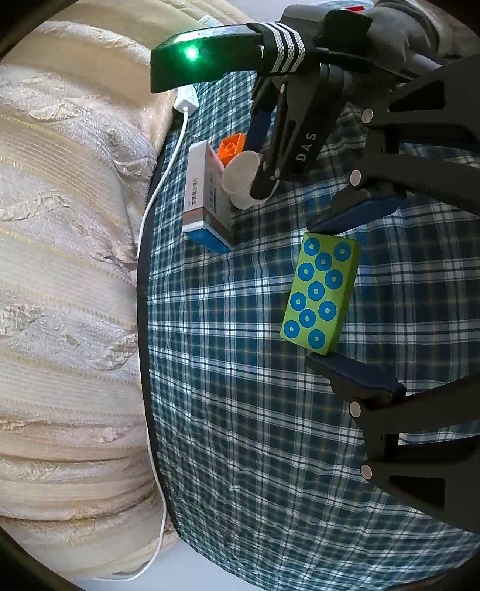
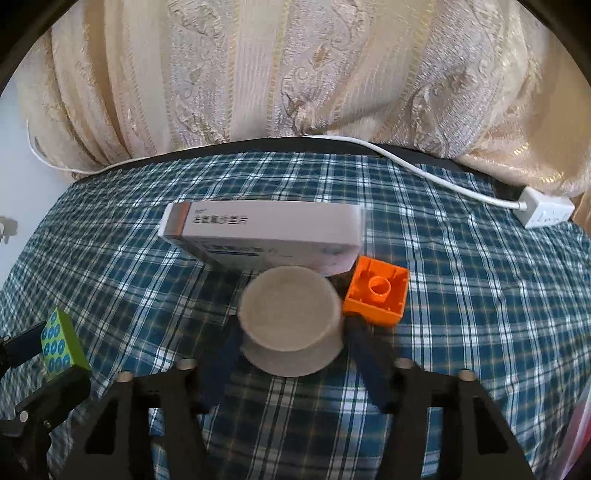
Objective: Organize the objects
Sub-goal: 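Grasp the white cup on its saucer with the right gripper while the left holds the dotted brick, then lift and carry the white cup with the right gripper toward the bowl, then lower the cup into the bowl with the right gripper while the left lowers the dotted brick there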
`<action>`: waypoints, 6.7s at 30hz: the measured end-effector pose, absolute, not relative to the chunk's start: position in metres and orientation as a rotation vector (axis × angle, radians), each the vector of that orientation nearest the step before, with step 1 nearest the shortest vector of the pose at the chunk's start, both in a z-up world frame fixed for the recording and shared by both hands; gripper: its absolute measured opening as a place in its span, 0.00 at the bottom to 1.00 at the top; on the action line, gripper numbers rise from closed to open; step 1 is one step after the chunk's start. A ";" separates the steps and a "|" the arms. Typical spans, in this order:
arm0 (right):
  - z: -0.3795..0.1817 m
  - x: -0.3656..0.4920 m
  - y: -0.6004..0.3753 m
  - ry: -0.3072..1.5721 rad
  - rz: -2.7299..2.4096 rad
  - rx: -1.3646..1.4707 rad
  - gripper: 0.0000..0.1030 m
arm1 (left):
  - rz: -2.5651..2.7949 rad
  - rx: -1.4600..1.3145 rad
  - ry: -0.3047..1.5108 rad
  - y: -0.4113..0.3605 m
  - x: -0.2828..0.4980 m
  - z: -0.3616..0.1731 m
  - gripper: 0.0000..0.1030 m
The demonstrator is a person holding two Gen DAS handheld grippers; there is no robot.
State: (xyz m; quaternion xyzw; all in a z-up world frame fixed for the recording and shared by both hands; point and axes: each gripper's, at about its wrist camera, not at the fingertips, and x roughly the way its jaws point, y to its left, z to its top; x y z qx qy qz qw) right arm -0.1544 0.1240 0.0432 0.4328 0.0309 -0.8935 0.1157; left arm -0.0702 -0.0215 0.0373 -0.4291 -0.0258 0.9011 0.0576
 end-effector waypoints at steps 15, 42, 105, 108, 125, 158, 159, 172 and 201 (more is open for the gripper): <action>0.067 -0.163 0.124 0.037 -2.656 1.170 0.53 | 2.727 -1.307 -0.080 -0.024 -0.072 0.035 0.64; 0.075 -0.124 0.163 -0.020 -2.695 1.178 0.53 | 2.717 -1.273 -0.062 -0.013 -0.062 0.042 0.64; 0.096 0.039 0.397 -0.536 -3.085 1.096 0.53 | 2.506 -1.167 0.200 0.127 -0.021 0.054 0.64; 0.094 0.047 0.415 -0.572 -3.113 1.094 0.53 | 2.490 -1.162 0.218 0.140 -0.017 0.055 0.64; 0.079 0.059 0.469 -0.624 -3.150 1.095 0.53 | 2.387 -1.120 0.319 0.216 0.008 0.060 0.64; 0.081 0.089 0.501 -0.771 -3.130 0.935 0.59 | 2.212 -1.066 0.507 0.327 0.033 0.056 0.64; 0.081 0.089 0.501 -0.775 -3.128 0.933 0.59 | 2.207 -1.067 0.512 0.330 0.034 0.055 0.64; 0.074 0.090 0.507 -0.809 -3.115 0.945 0.59 | 2.121 -1.081 0.531 0.351 0.037 0.041 0.65; 0.081 0.090 0.481 -0.757 -3.109 0.970 0.62 | 2.195 -1.095 0.442 0.314 0.032 0.050 0.68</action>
